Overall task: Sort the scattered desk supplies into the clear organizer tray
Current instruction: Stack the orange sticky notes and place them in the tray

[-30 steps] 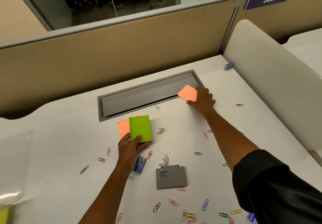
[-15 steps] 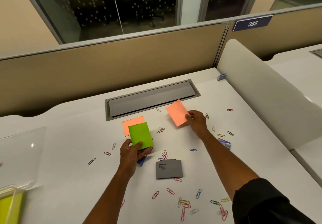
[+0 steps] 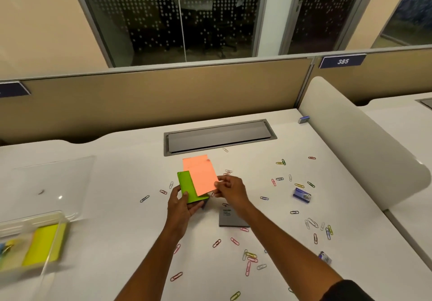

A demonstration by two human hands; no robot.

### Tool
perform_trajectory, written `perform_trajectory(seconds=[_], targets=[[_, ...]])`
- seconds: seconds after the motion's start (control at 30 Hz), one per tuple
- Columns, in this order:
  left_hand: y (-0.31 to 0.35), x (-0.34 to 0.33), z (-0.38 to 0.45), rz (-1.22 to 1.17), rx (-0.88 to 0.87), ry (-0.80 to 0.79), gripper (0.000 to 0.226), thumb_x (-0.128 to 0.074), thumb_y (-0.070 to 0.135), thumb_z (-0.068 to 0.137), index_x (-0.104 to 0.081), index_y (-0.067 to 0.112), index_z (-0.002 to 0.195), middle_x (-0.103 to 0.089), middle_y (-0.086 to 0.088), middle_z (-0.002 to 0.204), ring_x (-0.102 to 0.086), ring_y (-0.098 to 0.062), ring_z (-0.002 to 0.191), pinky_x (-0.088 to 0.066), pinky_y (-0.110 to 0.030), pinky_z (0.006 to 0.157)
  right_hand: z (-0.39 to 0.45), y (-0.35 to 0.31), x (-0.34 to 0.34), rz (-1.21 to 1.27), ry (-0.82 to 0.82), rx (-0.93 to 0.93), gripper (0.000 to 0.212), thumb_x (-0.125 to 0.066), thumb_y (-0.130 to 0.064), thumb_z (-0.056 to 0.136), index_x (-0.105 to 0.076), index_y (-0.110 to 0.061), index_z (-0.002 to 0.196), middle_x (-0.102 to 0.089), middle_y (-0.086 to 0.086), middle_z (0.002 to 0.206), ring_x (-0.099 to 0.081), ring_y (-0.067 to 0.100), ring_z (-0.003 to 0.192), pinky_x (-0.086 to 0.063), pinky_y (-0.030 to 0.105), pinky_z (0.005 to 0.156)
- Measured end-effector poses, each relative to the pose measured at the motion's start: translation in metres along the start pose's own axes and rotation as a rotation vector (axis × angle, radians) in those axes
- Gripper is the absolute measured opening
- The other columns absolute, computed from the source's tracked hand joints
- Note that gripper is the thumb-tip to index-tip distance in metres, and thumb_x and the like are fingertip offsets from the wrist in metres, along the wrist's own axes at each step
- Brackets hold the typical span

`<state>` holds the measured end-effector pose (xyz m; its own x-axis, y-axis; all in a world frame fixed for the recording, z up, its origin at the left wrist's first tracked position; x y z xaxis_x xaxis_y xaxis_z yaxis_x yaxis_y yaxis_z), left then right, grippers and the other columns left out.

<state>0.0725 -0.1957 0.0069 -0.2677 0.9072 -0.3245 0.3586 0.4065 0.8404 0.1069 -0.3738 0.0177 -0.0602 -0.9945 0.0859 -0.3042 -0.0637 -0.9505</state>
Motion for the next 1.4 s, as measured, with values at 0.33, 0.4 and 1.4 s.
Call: perform_trajectory(seconds=[0.33, 0.4, 1.4], targets=[[0.015, 0.042, -0.007, 0.007, -0.037, 0.045, 0.033, -0.049, 0.006, 0.096, -0.041, 0.012, 0.128, -0.049, -0.018, 0.130, -0.062, -0.037, 0.105, -0.054, -0.050, 0.087, -0.018, -0.004, -0.069, -0.309, -0.005, 0.143, 0.030, -0.067, -0.019, 0.087, -0.064, -0.012, 0.116, -0.063, 0.005, 0.111, -0.065, 0.019, 0.087, -0.059, 0.031, 0.076], [0.015, 0.052, -0.004, 0.009, -0.033, 0.057, 0.035, -0.048, 0.004, 0.096, -0.040, 0.009, 0.130, -0.048, -0.019, 0.131, -0.062, -0.037, 0.104, -0.054, -0.051, 0.086, -0.013, -0.005, -0.072, -0.343, 0.011, 0.154, 0.034, -0.068, -0.021, 0.087, -0.063, -0.013, 0.120, -0.059, 0.004, 0.115, -0.062, 0.018, 0.088, -0.055, 0.033, 0.083], [0.012, 0.123, 0.071, -0.158, 0.094, 0.149, 0.026, -0.043, -0.004, 0.096, -0.045, 0.002, 0.121, -0.049, -0.018, 0.125, -0.062, -0.039, 0.100, -0.058, -0.046, 0.075, 0.134, -0.005, -0.075, -1.289, -0.207, 0.171, 0.072, -0.057, -0.021, 0.090, -0.017, -0.026, 0.150, -0.020, 0.007, 0.153, -0.022, 0.031, 0.138, -0.025, 0.044, 0.111]])
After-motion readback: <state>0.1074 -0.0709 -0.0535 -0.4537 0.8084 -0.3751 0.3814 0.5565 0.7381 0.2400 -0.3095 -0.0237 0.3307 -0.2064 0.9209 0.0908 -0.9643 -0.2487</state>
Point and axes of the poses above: each hand's wrist, its own z-axis towards the middle knuckle, its own x-axis out of the back of the hand, y = z × x, the point moved 6 cm from there along z, towards the middle knuckle
